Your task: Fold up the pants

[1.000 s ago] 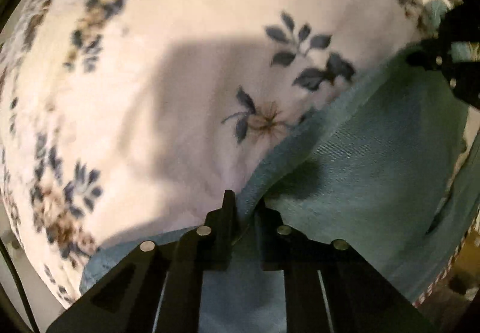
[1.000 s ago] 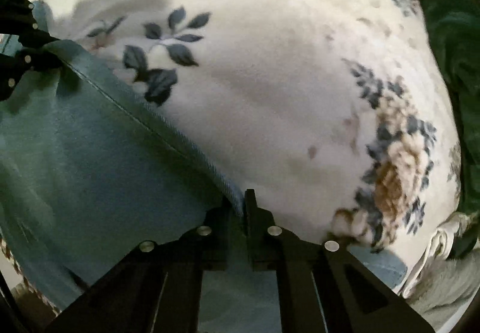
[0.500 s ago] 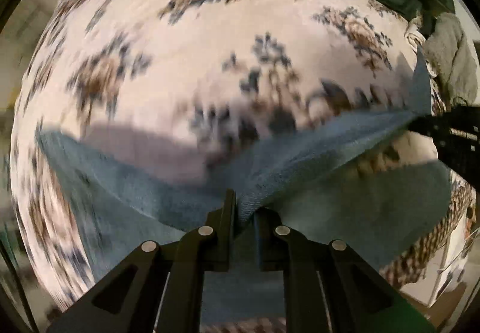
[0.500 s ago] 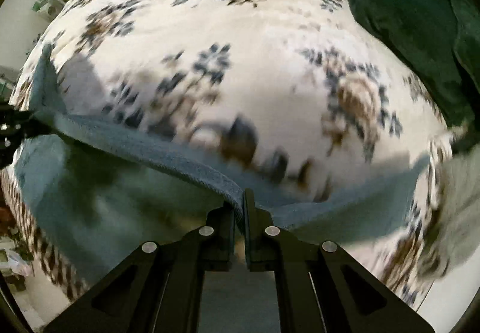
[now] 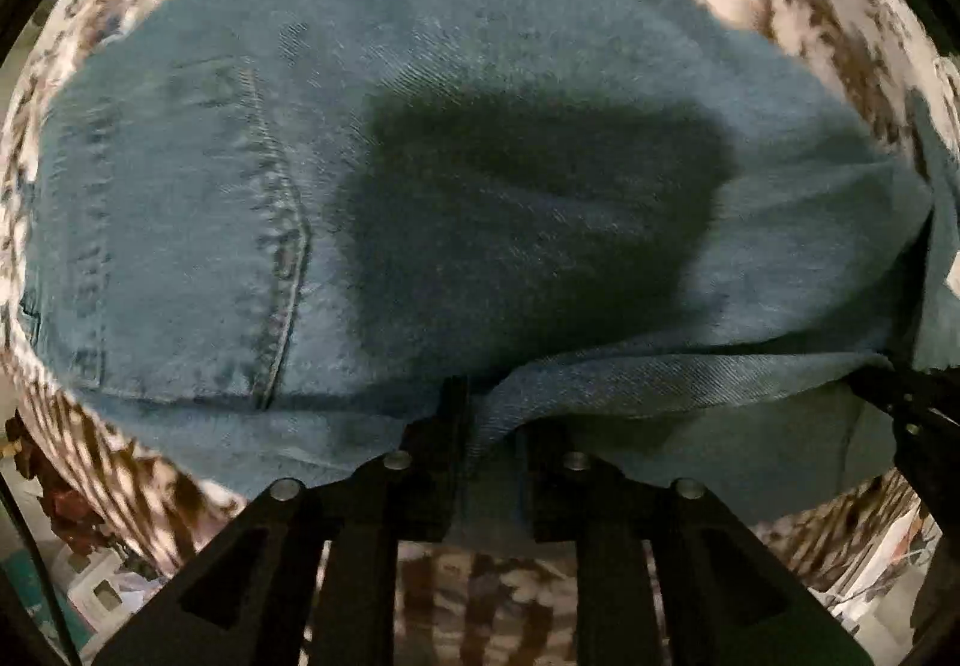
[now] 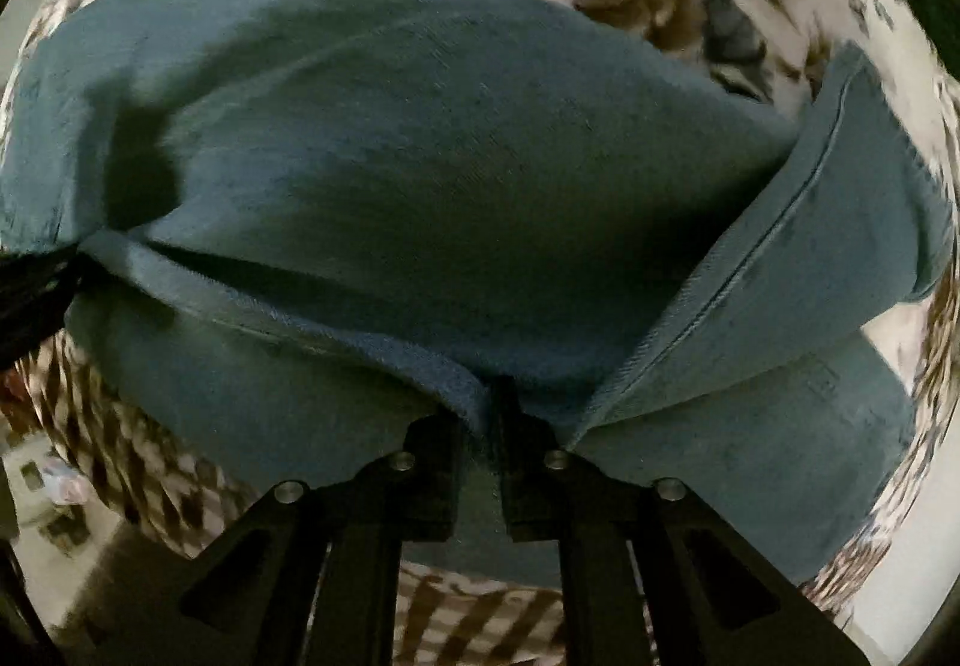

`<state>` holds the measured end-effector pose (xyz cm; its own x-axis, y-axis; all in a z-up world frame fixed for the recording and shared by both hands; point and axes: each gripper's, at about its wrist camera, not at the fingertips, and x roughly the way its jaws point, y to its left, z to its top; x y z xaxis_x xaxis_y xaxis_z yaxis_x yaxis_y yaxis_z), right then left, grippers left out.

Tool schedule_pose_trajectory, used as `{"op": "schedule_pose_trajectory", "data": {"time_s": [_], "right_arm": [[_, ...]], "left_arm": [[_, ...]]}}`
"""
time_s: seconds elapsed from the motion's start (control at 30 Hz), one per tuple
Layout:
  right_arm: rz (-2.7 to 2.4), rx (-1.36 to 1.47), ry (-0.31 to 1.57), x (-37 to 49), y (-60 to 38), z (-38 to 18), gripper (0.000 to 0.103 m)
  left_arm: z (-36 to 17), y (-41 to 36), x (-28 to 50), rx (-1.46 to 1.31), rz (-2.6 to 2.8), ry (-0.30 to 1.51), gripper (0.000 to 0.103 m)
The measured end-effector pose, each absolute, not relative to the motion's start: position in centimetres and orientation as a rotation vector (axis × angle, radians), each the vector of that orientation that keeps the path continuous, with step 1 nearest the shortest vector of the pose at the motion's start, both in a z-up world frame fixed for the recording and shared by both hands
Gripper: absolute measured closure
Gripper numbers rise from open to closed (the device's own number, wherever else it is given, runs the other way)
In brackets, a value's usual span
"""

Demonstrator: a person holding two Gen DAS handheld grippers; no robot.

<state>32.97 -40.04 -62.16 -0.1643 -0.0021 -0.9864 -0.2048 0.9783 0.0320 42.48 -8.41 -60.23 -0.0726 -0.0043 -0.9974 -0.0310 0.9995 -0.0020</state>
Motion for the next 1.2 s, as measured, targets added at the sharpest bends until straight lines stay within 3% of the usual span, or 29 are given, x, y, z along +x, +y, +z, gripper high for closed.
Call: {"op": "schedule_pose_trajectory", "data": {"time_s": [0.03, 0.1, 0.13, 0.17, 0.2, 0.4, 0.67, 0.73, 0.77, 0.8, 0.83, 0.9, 1.03, 1.2], "right_arm": [[0.178, -0.135, 1.732, 33.0, -40.3, -61.5, 0.08], [0.171, -0.077, 1.73, 32.8, -40.9, -59.8, 0.012], [0.176, -0.047, 1.723, 32.7, -41.1, -59.0, 0.008], [0.172, -0.026, 1.715, 32.6, -41.4, -58.2, 0.008], [0.146, -0.023, 1.703, 32.5, -41.8, -57.1, 0.008], [-0.017, -0.016, 1.636, 34.6, -45.6, -54.4, 0.008], [-0.279, 0.067, 1.632, 43.1, -51.4, -58.5, 0.008], [-0.312, 0.067, 1.628, 45.1, -51.7, -60.5, 0.01], [-0.327, 0.081, 1.618, 45.4, -51.9, -61.0, 0.034], [-0.349, 0.144, 1.608, 45.4, -52.6, -61.3, 0.075], [-0.366, 0.204, 1.599, 45.0, -53.3, -61.1, 0.085], [-0.412, 0.337, 1.533, 43.1, -55.3, -59.7, 0.093], [-0.552, 0.505, 1.444, 35.9, -59.1, -56.7, 0.094], [-0.63, 0.892, 1.518, 26.9, -63.2, -61.0, 0.094]], "left_arm": [[-59.4, -8.5, 42.4, -0.03, 0.022, 1.627, 0.078], [-57.4, -8.3, 42.1, -0.052, 0.029, 1.604, 0.052], [-56.8, -8.3, 41.9, -0.054, 0.034, 1.593, 0.027], [-55.9, -8.2, 41.8, -0.049, 0.048, 1.573, 0.01], [-54.8, -8.0, 41.7, -0.021, 0.088, 1.547, 0.008], [-53.4, -7.1, 43.9, 0.01, 0.234, 1.468, 0.008], [-55.6, -8.2, 45.8, 0.071, 0.3, 1.458, 0.008], [-56.2, -8.3, 45.8, 0.076, 0.302, 1.47, 0.008], [-56.6, -8.5, 45.9, 0.082, 0.299, 1.476, 0.008], [-56.9, -8.8, 45.8, 0.086, 0.297, 1.482, 0.008], [-57.1, -9.0, 45.8, 0.089, 0.295, 1.487, 0.008], [-57.3, -9.4, 45.5, 0.086, 0.284, 1.495, 0.008], [-57.7, -9.8, 44.9, 0.069, 0.268, 1.515, 0.008], [-58.2, -10.2, 44.5, 0.066, 0.256, 1.53, 0.008]]}}
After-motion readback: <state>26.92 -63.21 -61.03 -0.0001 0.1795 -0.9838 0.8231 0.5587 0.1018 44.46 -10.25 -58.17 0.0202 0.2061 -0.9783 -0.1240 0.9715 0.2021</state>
